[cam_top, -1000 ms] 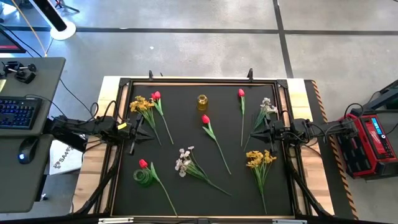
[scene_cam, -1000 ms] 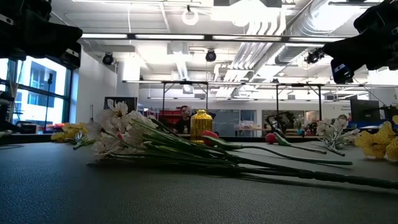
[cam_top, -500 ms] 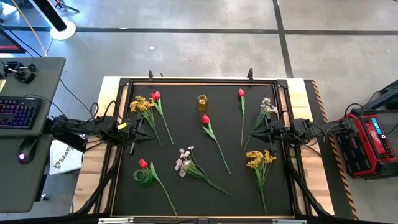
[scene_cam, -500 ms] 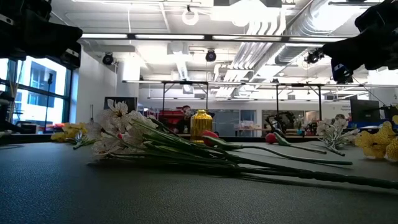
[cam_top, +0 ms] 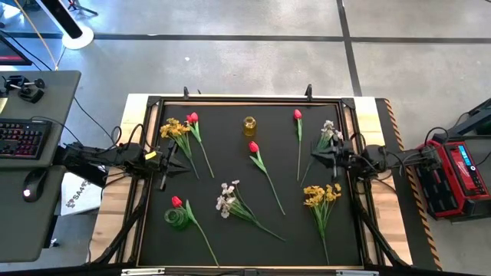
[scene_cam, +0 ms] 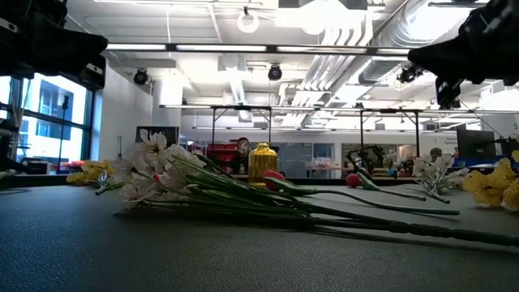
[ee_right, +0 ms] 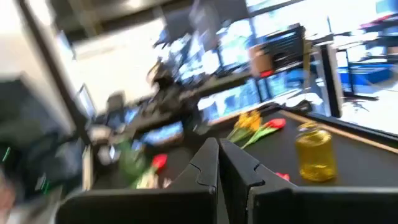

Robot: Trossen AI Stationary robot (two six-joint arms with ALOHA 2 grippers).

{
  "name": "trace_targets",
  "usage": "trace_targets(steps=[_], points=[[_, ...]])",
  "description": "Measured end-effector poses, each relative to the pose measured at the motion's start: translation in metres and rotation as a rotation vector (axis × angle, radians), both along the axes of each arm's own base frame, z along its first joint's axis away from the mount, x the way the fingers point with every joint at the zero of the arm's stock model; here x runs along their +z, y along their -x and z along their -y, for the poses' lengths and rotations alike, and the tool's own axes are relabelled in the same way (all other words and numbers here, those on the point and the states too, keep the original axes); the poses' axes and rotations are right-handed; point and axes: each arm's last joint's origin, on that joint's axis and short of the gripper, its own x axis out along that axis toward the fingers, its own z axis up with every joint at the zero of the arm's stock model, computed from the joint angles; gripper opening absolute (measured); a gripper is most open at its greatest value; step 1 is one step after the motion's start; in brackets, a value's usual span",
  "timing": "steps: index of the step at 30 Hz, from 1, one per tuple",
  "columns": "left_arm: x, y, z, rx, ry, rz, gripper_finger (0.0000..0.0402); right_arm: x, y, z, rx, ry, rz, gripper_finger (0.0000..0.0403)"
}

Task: Sort flowers into vase by color
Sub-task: Put the red flower into the yellow vase

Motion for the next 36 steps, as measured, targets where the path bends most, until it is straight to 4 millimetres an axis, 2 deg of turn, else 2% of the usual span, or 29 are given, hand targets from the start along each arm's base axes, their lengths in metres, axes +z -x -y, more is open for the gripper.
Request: trace_targets(steps=[2, 7, 11, 15, 23, 26, 29, 36], points=[[0.000, 0.000, 0.000, 0.001, 0.000, 0.000, 0.0000, 0.003, 0.001, 0.001, -0.030, -0.033, 0.033, 0.0000], [0.001, 0.000, 0.000, 0.002, 0.002, 0.007, 0.0000, 0.006, -0.005, 0.000, -0.026, 0.057, 0.038, 0.0000], [0.001, 0.000, 0.000, 0.002, 0.009, 0.005, 0.0000, -0.003, -0.017, -0.002, -0.055, 0.049, -0.069, 0.0000], [0.000, 0.000, 0.000, 0.001, 0.020, 0.001, 0.0000, -0.012, -0.032, -0.002, -0.101, 0.039, -0.248, 0.0000], [0.000, 0.000, 0.000, 0.001, 0.019, -0.003, 0.0000, 0.000, -0.064, 0.000, -0.257, 0.059, -0.488, 0.0002], [0.000, 0.000, 0.000, 0.001, 0.019, -0.003, 0.0000, 0.003, -0.074, 0.008, -0.311, -0.047, -0.548, 0.0012], [0.000, 0.000, 0.000, 0.004, 0.019, -0.003, 0.0000, 0.000, -0.083, 0.018, -0.363, -0.075, -0.635, 0.0037], [0.000, 0.000, -0.003, 0.110, -0.018, 0.002, 0.0000, -0.004, -0.104, 0.066, -0.556, -0.198, -0.815, 0.0129]])
